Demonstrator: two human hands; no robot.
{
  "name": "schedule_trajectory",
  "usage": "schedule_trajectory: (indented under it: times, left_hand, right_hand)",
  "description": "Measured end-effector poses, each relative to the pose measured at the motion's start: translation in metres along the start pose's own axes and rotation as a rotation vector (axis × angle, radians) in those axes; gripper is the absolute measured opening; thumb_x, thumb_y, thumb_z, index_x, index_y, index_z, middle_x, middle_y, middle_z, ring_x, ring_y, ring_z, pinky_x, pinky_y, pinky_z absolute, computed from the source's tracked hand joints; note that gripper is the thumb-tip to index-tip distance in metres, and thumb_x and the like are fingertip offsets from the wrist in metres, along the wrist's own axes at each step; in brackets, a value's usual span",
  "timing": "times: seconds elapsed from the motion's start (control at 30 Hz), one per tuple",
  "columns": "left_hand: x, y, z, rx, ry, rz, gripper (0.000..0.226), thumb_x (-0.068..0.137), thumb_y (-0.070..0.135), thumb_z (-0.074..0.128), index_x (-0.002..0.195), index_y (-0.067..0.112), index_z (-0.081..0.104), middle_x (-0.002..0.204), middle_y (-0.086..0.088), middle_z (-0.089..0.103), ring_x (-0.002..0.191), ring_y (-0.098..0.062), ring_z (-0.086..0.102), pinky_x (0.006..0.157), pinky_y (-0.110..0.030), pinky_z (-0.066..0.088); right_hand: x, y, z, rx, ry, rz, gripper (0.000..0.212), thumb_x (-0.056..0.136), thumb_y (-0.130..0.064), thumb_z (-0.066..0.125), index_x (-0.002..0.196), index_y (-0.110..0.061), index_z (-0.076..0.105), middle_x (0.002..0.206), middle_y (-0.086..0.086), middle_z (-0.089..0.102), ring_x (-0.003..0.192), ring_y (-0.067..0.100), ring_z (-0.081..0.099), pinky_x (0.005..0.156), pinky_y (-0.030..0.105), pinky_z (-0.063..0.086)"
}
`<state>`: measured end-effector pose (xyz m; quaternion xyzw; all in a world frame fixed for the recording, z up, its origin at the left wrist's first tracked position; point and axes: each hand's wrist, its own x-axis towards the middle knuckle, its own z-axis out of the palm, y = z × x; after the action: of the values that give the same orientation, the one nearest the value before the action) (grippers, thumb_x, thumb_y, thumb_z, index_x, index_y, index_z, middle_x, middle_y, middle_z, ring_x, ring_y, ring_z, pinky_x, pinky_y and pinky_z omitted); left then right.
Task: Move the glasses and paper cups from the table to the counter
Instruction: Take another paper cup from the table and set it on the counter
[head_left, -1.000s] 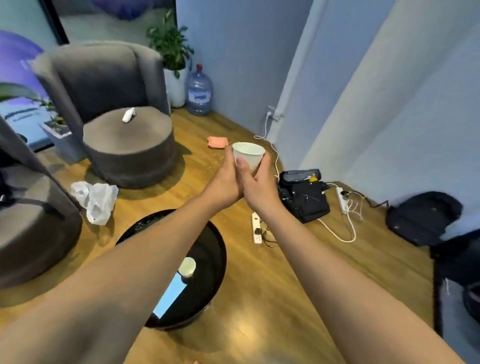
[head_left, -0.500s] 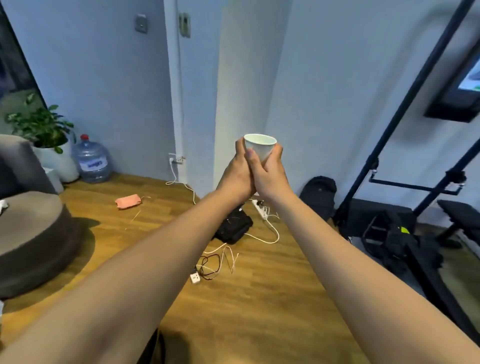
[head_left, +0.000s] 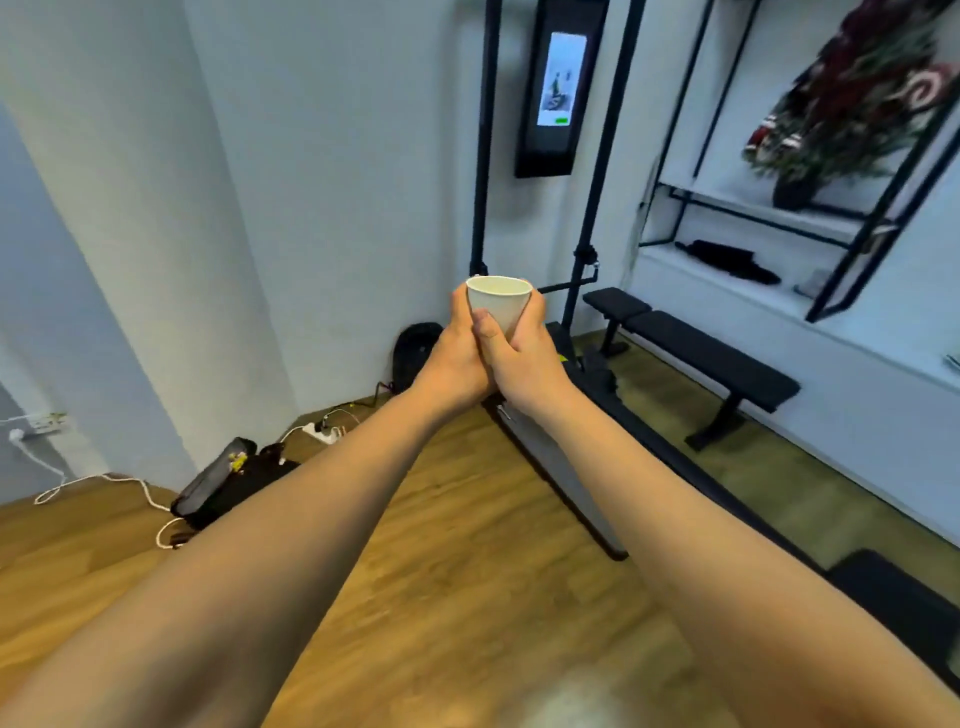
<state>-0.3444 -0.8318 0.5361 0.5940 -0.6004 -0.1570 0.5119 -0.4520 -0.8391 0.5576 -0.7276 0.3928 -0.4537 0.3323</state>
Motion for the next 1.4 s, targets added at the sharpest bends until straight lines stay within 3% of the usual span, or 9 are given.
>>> schedule_trajectory:
  times: [0.2,0.33,0.7,0.83,0.93,1.0,1.13,1.23,1.4]
  left_hand:
    - [0.002,0.054,0.111,-0.102,-0.417,0.154,0.096,0.091,0.030,0.072,0.156,0.014,0.004,0.143,-0.006,0.050,0.123,-0.019,0.056,0.103,-0.041,0.051]
    - [-0.010,0.109,0.204,-0.219,-0.523,0.266,0.084,0.089,0.033,0.072,0.149,0.031,0.014,0.126,0.007,0.056,0.111,0.003,0.059,0.089,-0.018,0.054]
    - [-0.092,0.277,0.463,-0.381,-0.760,0.351,0.073,0.087,0.033,0.073,0.138,0.034,0.021,0.117,0.015,0.055,0.101,0.000,0.058,0.068,-0.008,0.049]
    - [-0.120,0.336,0.540,-0.402,-0.753,0.346,0.090,0.081,0.011,0.073,0.154,0.013,0.021,0.122,0.006,0.050,0.100,-0.003,0.055,0.076,-0.002,0.043]
    - [-0.133,0.376,0.585,-0.380,-0.840,0.363,0.097,0.070,0.041,0.072,0.147,0.022,0.016,0.113,0.014,0.052,0.097,-0.006,0.058,0.079,-0.013,0.048]
    - [-0.137,0.396,0.614,-0.317,-0.862,0.404,0.094,0.062,0.060,0.064,0.139,0.036,0.015,0.106,0.022,0.048,0.092,0.001,0.056,0.069,-0.006,0.045]
    - [-0.132,0.424,0.677,-0.275,-0.876,0.491,0.082,0.068,0.069,0.052,0.136,0.037,0.021,0.109,0.014,0.054,0.088,0.001,0.058,0.070,-0.013,0.048]
    - [-0.128,0.447,0.732,-0.247,-0.923,0.379,0.046,0.101,0.057,0.043,0.128,0.021,0.054,0.109,-0.011,0.071,0.082,-0.010,0.074,0.062,-0.022,0.057]
    - [-0.106,0.471,0.826,-0.297,-0.844,0.435,0.078,0.088,0.004,0.070,0.151,0.010,0.024,0.115,-0.004,0.055,0.100,-0.017,0.058,0.079,-0.016,0.047]
  right_hand:
    - [-0.030,0.048,-0.111,-0.070,0.231,0.114,0.067,0.099,-0.045,0.055,0.148,-0.014,0.021,0.144,0.011,0.046,0.128,0.025,0.050,0.105,0.044,0.046]
    - [-0.061,0.074,-0.207,-0.131,0.392,0.186,0.069,0.097,-0.043,0.059,0.148,-0.014,0.023,0.144,0.010,0.046,0.129,0.025,0.050,0.105,0.044,0.046]
    - [-0.176,0.145,-0.478,-0.216,0.617,0.341,0.066,0.097,-0.033,0.061,0.146,-0.015,0.022,0.143,0.008,0.044,0.131,0.025,0.045,0.109,0.048,0.043]
    - [-0.217,0.160,-0.572,-0.223,0.621,0.382,0.067,0.095,-0.026,0.061,0.147,-0.017,0.021,0.142,0.004,0.045,0.131,0.020,0.046,0.105,0.035,0.043]
    - [-0.236,0.171,-0.629,-0.266,0.634,0.399,0.069,0.093,-0.023,0.061,0.149,-0.016,0.021,0.142,0.004,0.046,0.128,0.017,0.046,0.105,0.033,0.043]
    - [-0.246,0.182,-0.662,-0.268,0.667,0.411,0.069,0.093,-0.021,0.060,0.149,-0.015,0.021,0.141,0.005,0.046,0.129,0.019,0.046,0.108,0.037,0.044]
    - [-0.252,0.210,-0.717,-0.277,0.710,0.426,0.070,0.091,-0.022,0.060,0.149,-0.017,0.021,0.143,0.006,0.045,0.130,0.019,0.046,0.109,0.040,0.044]
    - [-0.249,0.235,-0.760,-0.293,0.725,0.424,0.071,0.090,-0.021,0.060,0.149,-0.018,0.021,0.143,0.005,0.045,0.130,0.020,0.046,0.109,0.043,0.044]
    - [-0.235,0.285,-0.846,-0.324,0.722,0.428,0.073,0.089,-0.020,0.060,0.150,-0.018,0.020,0.144,0.005,0.044,0.130,0.019,0.045,0.109,0.041,0.044]
